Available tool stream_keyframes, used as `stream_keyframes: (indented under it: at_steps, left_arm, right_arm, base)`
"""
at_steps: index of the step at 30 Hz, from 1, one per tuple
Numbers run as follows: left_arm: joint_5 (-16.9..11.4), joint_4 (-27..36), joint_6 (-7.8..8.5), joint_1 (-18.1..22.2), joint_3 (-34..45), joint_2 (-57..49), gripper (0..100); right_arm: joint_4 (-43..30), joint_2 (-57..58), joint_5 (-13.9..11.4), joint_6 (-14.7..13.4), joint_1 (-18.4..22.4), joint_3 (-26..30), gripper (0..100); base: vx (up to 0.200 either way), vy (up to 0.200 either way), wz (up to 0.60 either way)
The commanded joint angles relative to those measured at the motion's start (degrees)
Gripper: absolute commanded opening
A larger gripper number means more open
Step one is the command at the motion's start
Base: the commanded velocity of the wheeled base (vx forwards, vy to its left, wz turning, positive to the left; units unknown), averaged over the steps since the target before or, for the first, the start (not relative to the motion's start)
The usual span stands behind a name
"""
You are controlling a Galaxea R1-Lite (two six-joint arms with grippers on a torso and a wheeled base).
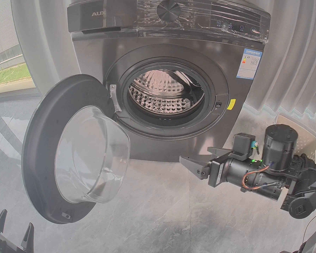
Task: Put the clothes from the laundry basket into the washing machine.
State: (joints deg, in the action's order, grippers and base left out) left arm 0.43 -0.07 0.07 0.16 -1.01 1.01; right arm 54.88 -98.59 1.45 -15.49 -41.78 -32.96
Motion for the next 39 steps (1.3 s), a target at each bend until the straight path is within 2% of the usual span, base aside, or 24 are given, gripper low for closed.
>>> stream_keyframes:
  at_steps: [1,5,9,12,15,16,18,25,27,30,33,35,36,37,39]
  left_arm:
    - [0.01,-0.01,0.01,0.02,1.01,-0.75,100]
    - [-0.08,-0.01,0.01,0.02,1.01,-0.75,100]
    - [-0.08,-0.01,0.01,0.02,1.01,-0.75,100]
    - [0.01,-0.01,0.01,0.02,1.01,-0.75,100]
    - [-0.08,-0.01,0.1,0.02,1.01,-0.75,100]
    - [-0.08,-0.01,0.1,0.02,1.01,-0.75,100]
    - [0.01,-0.01,0.1,0.02,1.01,-0.75,100]
    - [-0.08,0.07,0.1,0.02,1.01,-0.75,100]
    - [-0.08,-0.01,0.1,0.02,1.01,-0.75,100]
    - [-0.08,-0.01,0.1,0.02,1.01,-0.75,100]
    - [-0.08,-0.01,0.1,0.02,1.01,-0.75,100]
    - [-0.08,-0.01,0.1,0.02,1.01,-0.75,100]
    - [-0.08,-0.01,0.1,0.02,1.01,-0.75,100]
    - [-0.08,-0.01,0.1,0.02,1.01,-0.75,100]
    - [-0.08,-0.01,0.1,0.02,1.01,-0.75,100]
  right_arm:
    - [0.14,6.83,0.13,1.34,1.44,4.05,100]
    - [0.14,8.67,0.22,2.4,1.52,5.89,100]
    - [0.14,12.1,0.57,3.1,2.05,8.44,100]
    - [0.14,15.44,2.77,5.04,3.9,11.25,100]
    - [0.14,18.52,3.12,6.62,5.74,13.8,100]
    - [0.05,21.59,3.12,8.55,7.5,15.91,100]
    - [-0.04,24.85,3.12,10.13,8.99,18.02,100]
    - [-0.74,34.07,1.63,13.47,17.34,26.11,100]
    - [-0.83,38.73,-0.48,15.05,20.51,29.54,100]
    - [-0.83,44.09,-2.15,16.55,23.85,32.96,100]
    - [-3.29,49.01,-2.68,16.37,25.61,32.96,100]
    - [-10.94,58.86,-3.47,16.46,26.92,32.96,100]
    - [-10.94,58.86,-3.47,16.46,26.92,32.96,100]
    - [-18.32,66.15,-3.74,16.99,27.71,32.96,100]
    - [-24.82,73.62,-3.74,17.69,28.77,32.96,100]
  base:
    - [0.0,-0.2,0.0]
    - [0.0,-0.2,0.0]
    - [0.0,0.0,0.0]
    - [0.0,0.0,0.0]
    - [0.0,0.0,0.0]
    - [0.0,0.0,0.0]
    - [0.0,0.0,0.0]
    - [0.0,0.0,0.0]
    - [0.0,0.0,0.0]
    - [0.0,0.0,0.0]
    - [0.0,0.0,0.0]
    - [0.0,0.0,0.0]
    - [0.0,0.0,0.0]
    - [0.0,0.0,0.0]
    - [0.0,0.0,0.0]
